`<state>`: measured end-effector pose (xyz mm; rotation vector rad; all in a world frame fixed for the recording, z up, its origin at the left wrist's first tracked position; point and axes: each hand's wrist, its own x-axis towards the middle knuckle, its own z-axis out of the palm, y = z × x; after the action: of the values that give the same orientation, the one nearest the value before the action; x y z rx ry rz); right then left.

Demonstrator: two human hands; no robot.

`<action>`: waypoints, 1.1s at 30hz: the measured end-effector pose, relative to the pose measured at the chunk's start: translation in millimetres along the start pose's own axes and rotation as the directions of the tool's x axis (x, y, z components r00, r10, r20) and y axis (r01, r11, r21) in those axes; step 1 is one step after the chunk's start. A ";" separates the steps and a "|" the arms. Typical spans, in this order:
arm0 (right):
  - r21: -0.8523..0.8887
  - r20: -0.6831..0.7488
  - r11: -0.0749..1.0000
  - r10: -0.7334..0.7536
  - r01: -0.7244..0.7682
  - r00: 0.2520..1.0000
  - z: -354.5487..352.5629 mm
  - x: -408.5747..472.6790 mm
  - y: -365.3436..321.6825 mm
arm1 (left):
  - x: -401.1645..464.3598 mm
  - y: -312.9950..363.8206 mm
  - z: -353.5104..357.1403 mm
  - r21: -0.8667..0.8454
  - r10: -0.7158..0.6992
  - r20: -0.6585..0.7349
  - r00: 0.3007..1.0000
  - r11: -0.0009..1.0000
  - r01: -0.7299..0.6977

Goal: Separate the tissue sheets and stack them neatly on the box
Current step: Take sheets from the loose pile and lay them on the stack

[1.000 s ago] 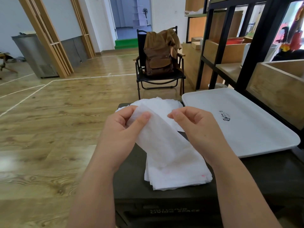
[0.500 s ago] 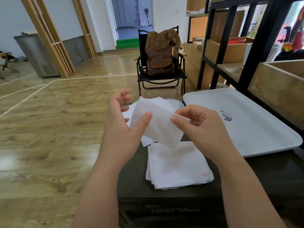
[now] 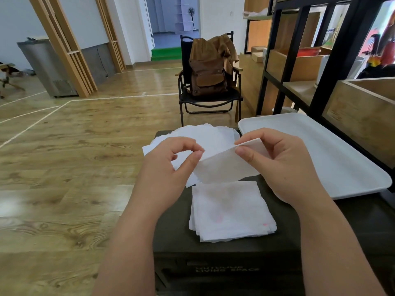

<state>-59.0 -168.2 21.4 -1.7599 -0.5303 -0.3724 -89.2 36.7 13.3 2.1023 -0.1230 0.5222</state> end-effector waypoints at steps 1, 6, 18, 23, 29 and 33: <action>0.017 -0.009 1.000 0.013 -0.013 1.000 -0.5 0.1 -0.3 | 0.4 0.8 -0.5 -0.016 -0.012 -0.003 1.000 1.000 0.012; 0.093 -0.032 0.991 0.099 -0.095 0.995 -2.6 0.5 -0.5 | 1.2 4.7 -3.2 -0.126 -0.013 0.120 0.993 0.992 0.028; 0.075 0.119 0.940 0.323 -0.333 0.939 -12.9 -1.4 3.0 | 0.7 0.9 -4.9 -0.191 -0.188 0.290 0.938 0.949 0.249; -0.322 0.181 0.775 0.614 -0.543 0.768 -10.3 -5.1 24.3 | -2.0 -19.4 6.0 0.156 -0.400 0.397 0.826 0.916 0.369; -0.526 0.126 0.647 0.701 -0.552 0.702 -0.9 -4.6 32.4 | -2.7 -30.3 16.0 0.284 -0.493 0.369 0.788 0.867 0.409; -0.612 0.117 0.591 0.725 -0.526 0.679 5.5 -1.0 32.4 | -1.0 -33.8 16.1 0.402 -0.547 0.274 0.791 0.813 0.422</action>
<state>-42.7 -169.3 -7.2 -2.4521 0.0247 0.3812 -75.4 42.3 -21.0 2.4137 0.3136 -0.2057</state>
